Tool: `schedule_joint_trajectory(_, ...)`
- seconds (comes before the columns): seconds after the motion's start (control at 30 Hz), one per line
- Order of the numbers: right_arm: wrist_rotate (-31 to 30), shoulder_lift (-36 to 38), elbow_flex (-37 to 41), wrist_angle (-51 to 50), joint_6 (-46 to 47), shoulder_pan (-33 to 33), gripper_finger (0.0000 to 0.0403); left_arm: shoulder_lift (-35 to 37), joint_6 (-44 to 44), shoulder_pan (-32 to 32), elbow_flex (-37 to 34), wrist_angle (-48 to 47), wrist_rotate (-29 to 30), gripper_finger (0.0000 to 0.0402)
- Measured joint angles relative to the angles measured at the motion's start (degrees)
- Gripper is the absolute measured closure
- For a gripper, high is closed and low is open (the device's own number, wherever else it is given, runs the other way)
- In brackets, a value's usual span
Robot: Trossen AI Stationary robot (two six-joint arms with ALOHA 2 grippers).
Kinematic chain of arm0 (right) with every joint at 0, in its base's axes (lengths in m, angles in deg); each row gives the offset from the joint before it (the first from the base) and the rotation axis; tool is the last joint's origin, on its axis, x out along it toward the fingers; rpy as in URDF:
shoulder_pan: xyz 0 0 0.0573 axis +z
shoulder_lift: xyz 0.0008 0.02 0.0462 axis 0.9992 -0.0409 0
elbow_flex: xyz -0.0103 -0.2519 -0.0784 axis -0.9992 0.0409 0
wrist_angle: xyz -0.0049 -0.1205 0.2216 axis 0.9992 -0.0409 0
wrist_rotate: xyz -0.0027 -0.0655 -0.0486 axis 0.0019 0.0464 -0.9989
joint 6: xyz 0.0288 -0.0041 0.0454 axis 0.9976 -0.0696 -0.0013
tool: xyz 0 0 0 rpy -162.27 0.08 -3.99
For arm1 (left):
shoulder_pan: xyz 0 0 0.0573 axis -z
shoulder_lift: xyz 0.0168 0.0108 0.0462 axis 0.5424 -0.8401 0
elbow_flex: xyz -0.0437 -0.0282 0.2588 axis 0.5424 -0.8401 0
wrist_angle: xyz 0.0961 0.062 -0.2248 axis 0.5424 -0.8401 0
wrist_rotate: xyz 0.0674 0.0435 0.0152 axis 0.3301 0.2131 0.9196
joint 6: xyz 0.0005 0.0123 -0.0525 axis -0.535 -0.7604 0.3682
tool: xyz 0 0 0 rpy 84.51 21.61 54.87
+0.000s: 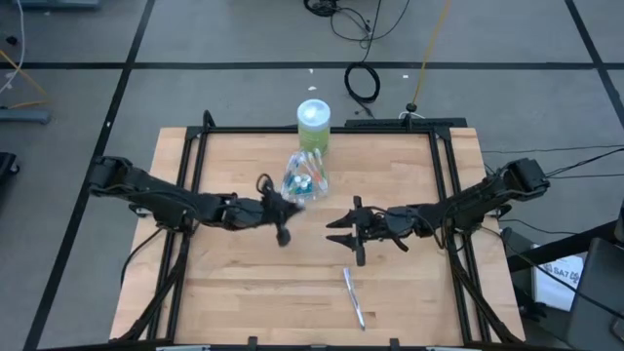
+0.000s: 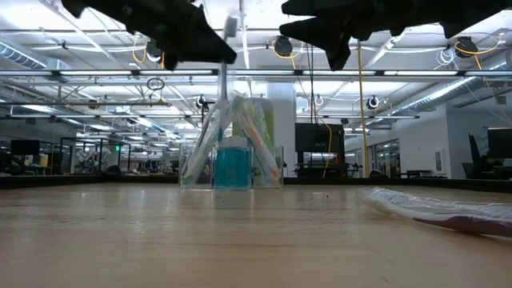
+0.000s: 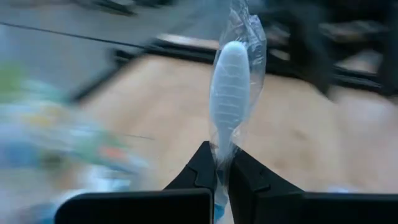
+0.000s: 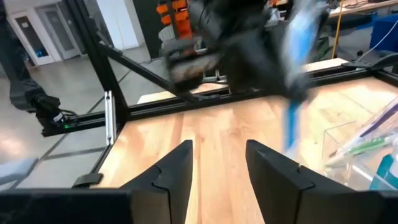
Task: Pick & Place toothbrushing station
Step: Put the blue toothbrush into the transparent organizer
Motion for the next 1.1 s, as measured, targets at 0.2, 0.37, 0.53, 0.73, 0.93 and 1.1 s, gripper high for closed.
schedule_joint_trajectory(0.2, 0.0, -0.04, 0.02, -0.16, 0.0, 0.0, 0.0269, 4.48, -0.78, -1.86, 0.0, -2.9, 13.48, 0.0374)
schedule_joint_trajectory(0.37, 0.02, -0.04, 0.02, -0.16, 0.0, 0.0, 0.0269, 5.16, -1.0, -5.76, 0.0, -3.02, 14.21, 0.0379)
schedule_joint_trajectory(0.53, 0.02, -0.04, 0.02, -0.24, 0.0, 0.0, 0.027, 5.0, 2.72, -10.04, 0.02, -6.63, 14.2, 0.0392)
schedule_joint_trajectory(0.73, -0.01, -0.04, 0.02, -0.29, 0.0, 0.0, 0.0272, 4.94, 10.71, -12.98, 0.02, -16.03, 12.06, 0.0371)
schedule_joint_trajectory(0.93, -0.13, -0.04, 0.02, -0.3, 0.0, 0.0, 0.0272, 3.4, 13.05, -14.39, 0.02, -17.65, 7.9, 0.0385)
schedule_joint_trajectory(1.1, -0.15, -0.06, 0.04, -1.77, -0.5, 0.0, 0.0272, 0.23, 12.78, -15.28, 0.02, -17.16, 3.75, 0.0362)
